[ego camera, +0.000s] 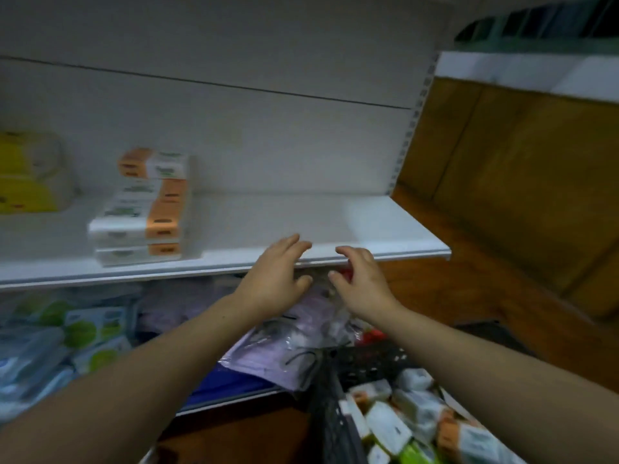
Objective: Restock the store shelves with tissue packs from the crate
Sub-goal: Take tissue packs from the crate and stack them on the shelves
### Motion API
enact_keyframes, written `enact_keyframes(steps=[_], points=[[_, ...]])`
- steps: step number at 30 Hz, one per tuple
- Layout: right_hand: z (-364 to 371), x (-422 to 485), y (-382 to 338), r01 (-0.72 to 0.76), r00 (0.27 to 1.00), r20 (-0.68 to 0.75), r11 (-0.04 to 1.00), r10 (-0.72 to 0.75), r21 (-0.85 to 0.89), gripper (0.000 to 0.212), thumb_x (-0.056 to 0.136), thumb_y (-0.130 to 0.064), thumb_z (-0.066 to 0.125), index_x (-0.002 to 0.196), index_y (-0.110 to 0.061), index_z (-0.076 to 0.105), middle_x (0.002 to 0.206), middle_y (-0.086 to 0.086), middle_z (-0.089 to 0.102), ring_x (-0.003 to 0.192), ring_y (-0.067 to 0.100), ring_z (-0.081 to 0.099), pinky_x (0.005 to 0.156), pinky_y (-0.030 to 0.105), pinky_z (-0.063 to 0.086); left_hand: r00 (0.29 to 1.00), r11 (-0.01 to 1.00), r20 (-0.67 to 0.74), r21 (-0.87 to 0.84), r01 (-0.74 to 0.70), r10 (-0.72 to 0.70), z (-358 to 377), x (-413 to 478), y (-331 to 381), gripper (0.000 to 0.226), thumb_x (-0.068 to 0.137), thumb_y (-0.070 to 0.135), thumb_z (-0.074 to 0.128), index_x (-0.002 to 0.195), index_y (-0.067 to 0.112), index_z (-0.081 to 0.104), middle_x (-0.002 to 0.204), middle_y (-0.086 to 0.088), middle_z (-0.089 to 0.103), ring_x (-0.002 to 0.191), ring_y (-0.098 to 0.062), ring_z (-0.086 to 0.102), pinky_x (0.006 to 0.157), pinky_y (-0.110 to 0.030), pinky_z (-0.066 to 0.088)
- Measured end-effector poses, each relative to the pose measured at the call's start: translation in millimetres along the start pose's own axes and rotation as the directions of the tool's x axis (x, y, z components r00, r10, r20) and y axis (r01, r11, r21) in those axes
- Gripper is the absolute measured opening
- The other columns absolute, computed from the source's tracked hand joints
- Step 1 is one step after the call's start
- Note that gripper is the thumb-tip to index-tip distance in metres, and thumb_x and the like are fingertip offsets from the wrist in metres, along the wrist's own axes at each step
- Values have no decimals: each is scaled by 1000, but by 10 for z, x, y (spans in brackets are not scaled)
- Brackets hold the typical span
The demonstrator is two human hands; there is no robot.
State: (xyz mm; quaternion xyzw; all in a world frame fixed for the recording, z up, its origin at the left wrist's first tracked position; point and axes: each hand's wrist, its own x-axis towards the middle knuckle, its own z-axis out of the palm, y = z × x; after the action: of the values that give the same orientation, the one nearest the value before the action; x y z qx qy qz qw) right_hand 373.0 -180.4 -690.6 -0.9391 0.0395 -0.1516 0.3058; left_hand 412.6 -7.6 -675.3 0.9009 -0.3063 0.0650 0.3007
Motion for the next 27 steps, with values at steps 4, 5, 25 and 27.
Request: enact_keyframes(steps=[4,5,25,27], points=[[-346,-386,834,-144,985,80,982,155,-124,49,91,-30,57,137,-19,42,137,8,40,128,26,39,105,32,34,979,999,203,-40,-18,26,762,169,397,65,84,23,62,143,15,34,152,-10,29,143,-19,22,112,-20,16],[-433,-497,1043,-192,972,107,971,209,-145,50,92,-32,56,138,-19,41,138,7,39,128,25,39,105,32,34,968,999,249,-50,-12,24,959,182,505,66,84,25,63,143,14,35,152,-10,29,143,-19,22,112,-21,16],[-615,-2024,3598,-595,601,382,712,702,-372,59,91,-30,55,144,-19,31,140,11,41,121,28,47,94,34,43,550,942,813,-5,335,-191,4097,-177,1556,64,93,24,52,147,12,20,147,-14,35,123,-27,48,89,-29,43],[-560,-2028,3661,-609,576,395,698,716,-378,56,91,-28,55,142,-18,34,139,11,45,120,27,49,95,34,45,518,925,822,27,380,-236,4224,-195,1555,60,95,26,48,146,8,23,145,-15,37,121,-27,49,88,-29,43]])
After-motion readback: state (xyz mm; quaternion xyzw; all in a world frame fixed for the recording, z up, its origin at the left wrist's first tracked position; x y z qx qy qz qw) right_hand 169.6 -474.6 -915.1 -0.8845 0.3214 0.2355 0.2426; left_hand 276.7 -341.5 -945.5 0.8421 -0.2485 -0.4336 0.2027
